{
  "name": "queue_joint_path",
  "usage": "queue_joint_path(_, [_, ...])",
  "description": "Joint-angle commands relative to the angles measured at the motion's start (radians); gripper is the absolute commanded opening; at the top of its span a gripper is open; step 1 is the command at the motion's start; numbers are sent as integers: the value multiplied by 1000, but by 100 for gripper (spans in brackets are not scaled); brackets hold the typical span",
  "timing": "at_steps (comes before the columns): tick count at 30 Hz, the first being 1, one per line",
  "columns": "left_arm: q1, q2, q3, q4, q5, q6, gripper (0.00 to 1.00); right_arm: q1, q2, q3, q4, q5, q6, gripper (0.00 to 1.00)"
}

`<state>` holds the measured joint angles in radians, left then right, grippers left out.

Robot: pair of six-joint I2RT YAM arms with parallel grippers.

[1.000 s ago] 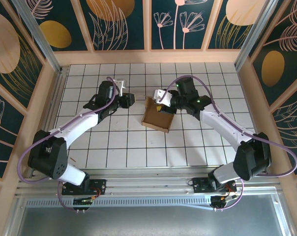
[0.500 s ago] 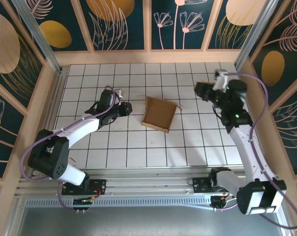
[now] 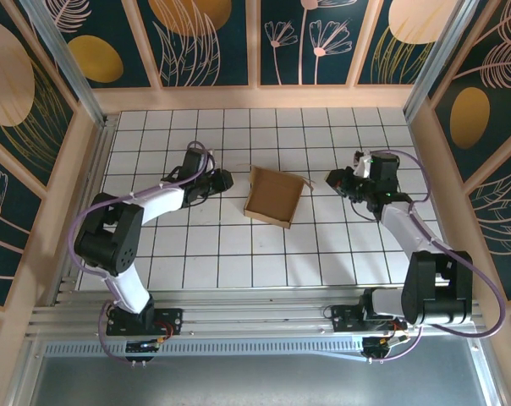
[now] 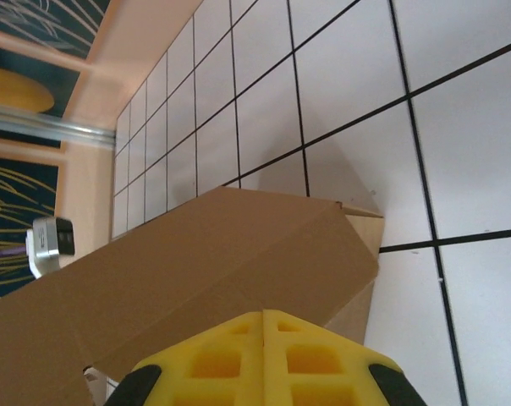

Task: Fold the paper box

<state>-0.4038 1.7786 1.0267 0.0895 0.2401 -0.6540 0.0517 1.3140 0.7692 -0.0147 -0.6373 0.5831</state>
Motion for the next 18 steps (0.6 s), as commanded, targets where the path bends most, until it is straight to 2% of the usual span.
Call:
queue_joint_path(1, [4,39,49,69,67,-38,29,47,25,-8,69,2,0,4])
queue_joint_path(8, [-4,97,49,186,229,-65,29,76,26,-49,90,77,29,4])
queue_joint_path(11, [-26,115,59,182,249,-50,28,72,21,-71,83,127,32,5])
queue_joint_path(18, [-53,136,52,210,280,-59,26,118,58,-87,149,72,68,5])
